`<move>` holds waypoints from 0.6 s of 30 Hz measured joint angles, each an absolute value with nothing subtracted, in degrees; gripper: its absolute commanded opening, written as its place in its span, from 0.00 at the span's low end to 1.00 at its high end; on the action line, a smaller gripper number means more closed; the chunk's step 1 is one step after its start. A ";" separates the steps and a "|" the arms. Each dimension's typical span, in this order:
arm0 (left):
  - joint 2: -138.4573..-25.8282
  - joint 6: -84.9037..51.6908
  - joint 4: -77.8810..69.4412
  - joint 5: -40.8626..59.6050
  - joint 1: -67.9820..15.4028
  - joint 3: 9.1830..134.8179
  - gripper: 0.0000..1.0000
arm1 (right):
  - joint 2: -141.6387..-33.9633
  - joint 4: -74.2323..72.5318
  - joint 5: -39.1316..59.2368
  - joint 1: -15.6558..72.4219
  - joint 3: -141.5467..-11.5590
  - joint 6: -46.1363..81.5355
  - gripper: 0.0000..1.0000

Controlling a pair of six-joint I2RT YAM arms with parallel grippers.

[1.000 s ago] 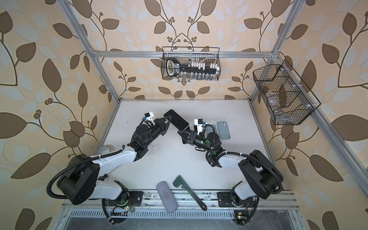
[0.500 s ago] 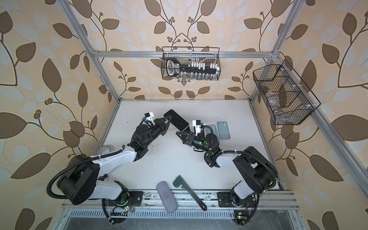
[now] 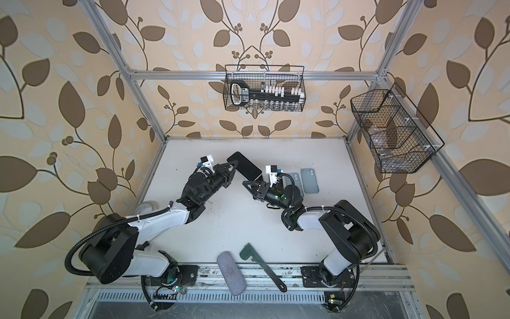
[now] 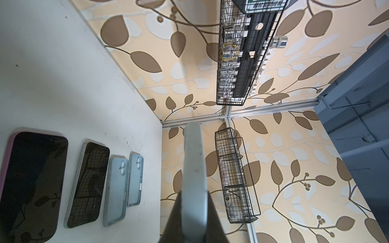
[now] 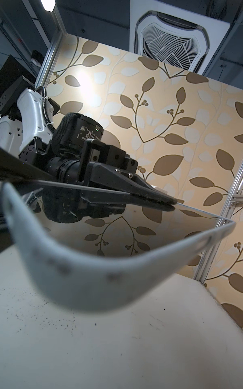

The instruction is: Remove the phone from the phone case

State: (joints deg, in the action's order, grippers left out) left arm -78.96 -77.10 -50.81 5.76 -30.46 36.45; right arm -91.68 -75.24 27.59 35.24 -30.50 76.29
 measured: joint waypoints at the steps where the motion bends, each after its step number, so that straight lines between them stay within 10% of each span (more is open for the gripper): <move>1: -79.00 -77.12 -50.81 5.78 -30.46 36.45 0.00 | -91.68 -75.26 27.59 35.24 -30.57 76.34 0.25; 18: -79.31 -78.19 -50.89 5.89 -30.46 36.45 0.00 | -92.01 -76.58 27.59 35.24 -30.79 77.38 0.10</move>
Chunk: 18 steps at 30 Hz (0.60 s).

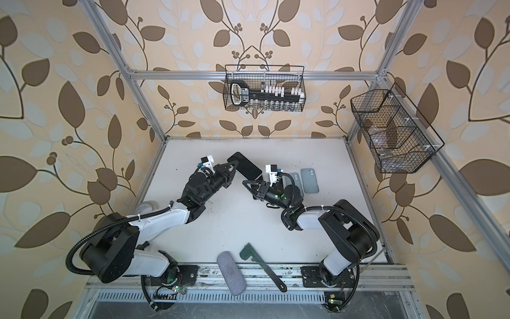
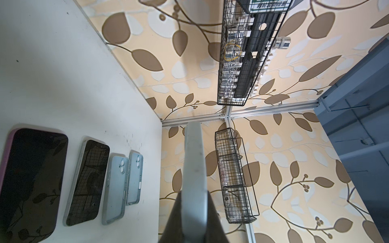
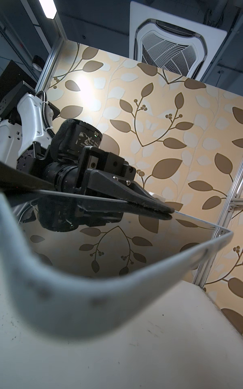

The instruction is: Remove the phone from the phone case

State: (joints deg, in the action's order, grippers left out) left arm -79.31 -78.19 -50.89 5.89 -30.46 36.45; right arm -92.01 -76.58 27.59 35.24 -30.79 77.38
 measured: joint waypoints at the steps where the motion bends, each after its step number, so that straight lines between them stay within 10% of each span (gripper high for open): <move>1: -79.31 -78.24 -51.07 5.87 -30.46 36.45 0.00 | -92.01 -76.71 27.59 35.24 -30.79 77.52 0.10; 18: -79.94 -83.59 -51.31 5.48 -30.68 36.45 0.00 | -91.50 -75.96 27.20 35.66 -30.76 68.29 0.03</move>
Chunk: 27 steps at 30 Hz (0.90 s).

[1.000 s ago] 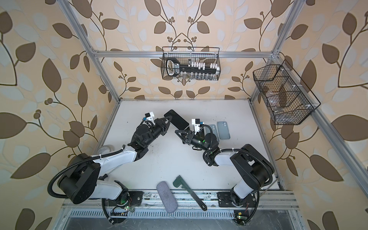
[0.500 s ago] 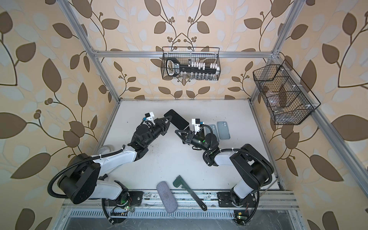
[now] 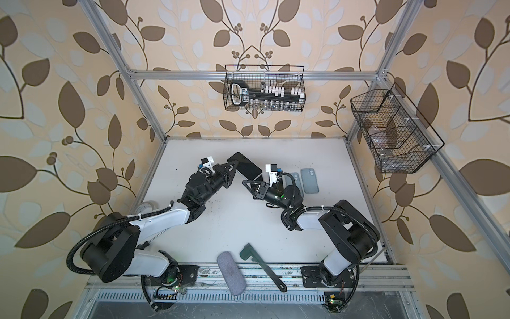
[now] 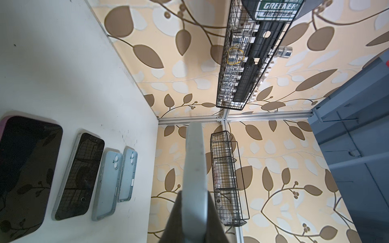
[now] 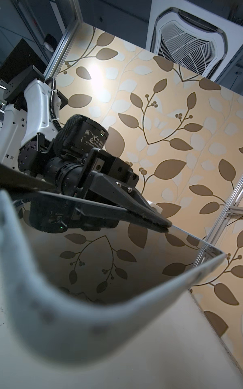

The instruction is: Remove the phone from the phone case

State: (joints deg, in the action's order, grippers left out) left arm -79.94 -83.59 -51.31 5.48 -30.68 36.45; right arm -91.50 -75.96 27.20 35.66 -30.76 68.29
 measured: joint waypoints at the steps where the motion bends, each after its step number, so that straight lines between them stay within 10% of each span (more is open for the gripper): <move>1: -80.03 -84.23 -51.42 5.43 -30.81 36.45 0.00 | -91.37 -75.75 27.20 35.64 -30.74 67.16 0.03; 27: -80.09 -90.96 -52.90 5.48 -32.88 36.45 0.00 | -84.84 -67.51 26.76 35.62 -28.51 47.94 0.01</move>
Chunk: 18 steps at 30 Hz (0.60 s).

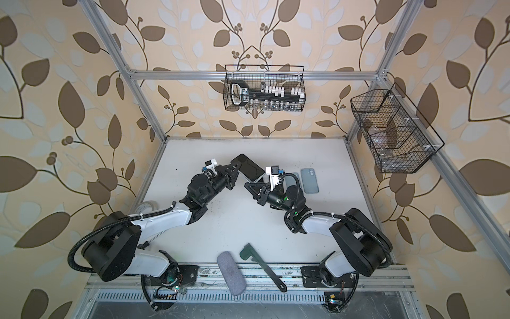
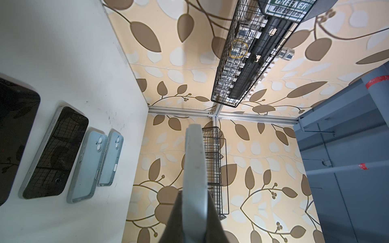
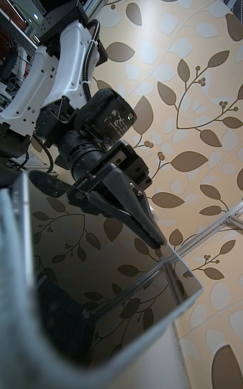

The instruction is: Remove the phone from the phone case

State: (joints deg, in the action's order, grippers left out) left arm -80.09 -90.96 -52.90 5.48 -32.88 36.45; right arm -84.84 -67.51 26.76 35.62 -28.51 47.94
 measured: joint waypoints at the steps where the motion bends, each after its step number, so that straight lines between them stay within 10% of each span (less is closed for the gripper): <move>1: -80.09 -90.96 -52.90 5.39 -32.97 36.45 0.00 | -84.82 -67.51 26.79 35.55 -28.47 47.88 0.01; 18: -80.09 -90.41 -50.74 6.70 -34.17 38.06 0.00 | -84.05 -71.31 28.51 34.04 -25.54 47.90 0.03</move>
